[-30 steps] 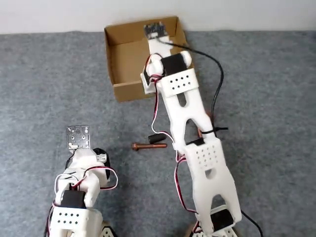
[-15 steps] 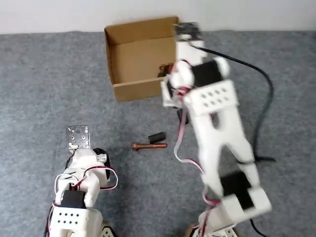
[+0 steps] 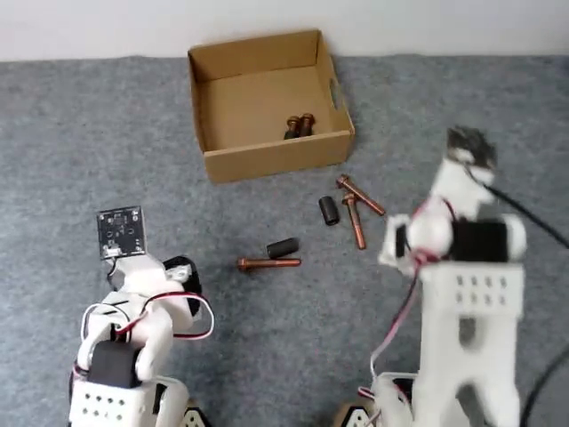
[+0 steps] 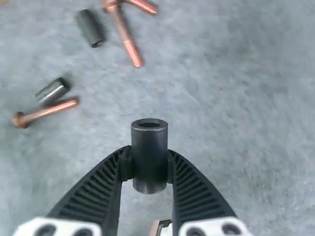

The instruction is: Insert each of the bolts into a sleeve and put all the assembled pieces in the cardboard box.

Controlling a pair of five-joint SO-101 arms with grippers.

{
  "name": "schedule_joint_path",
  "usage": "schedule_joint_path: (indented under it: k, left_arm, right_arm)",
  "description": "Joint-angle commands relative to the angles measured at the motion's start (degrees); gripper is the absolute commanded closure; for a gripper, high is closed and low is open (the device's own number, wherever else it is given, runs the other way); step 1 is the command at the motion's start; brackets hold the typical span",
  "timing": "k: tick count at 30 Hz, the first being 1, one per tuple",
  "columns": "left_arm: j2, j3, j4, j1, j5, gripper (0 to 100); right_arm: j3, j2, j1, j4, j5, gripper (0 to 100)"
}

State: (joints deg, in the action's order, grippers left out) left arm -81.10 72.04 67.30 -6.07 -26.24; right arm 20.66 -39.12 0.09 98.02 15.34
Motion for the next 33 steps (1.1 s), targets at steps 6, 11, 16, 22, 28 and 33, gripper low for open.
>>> schedule_joint_path:
  k: [6,11,16,22,28,33]
  left_arm:
    - [15.7,-14.5,1.1,-6.7,-1.4,99]
    - [35.0,-29.5,1.2,-10.3,-1.4,99]
    - [54.0,-46.8,6.2,-16.9,-1.5,99]
    - [75.3,-67.4,12.2,-22.2,-4.7,99]
    - [94.1,-85.1,13.6,-24.8,-6.4,99]
    - [106.1,-99.6,16.7,-27.0,-7.1,89]
  right_arm:
    - [19.3,-27.2,6.5,-2.9,0.1,99.1]
    - [24.7,-38.0,8.8,-2.9,0.1,99.1]
    - [28.5,-44.4,12.4,-3.1,0.2,99.1]
    - [31.6,-47.4,15.4,-4.0,0.5,99.1]
    - [32.1,-48.8,15.4,-4.3,1.0,99.1]
    - [32.1,-48.7,15.4,-4.2,2.5,99.1]
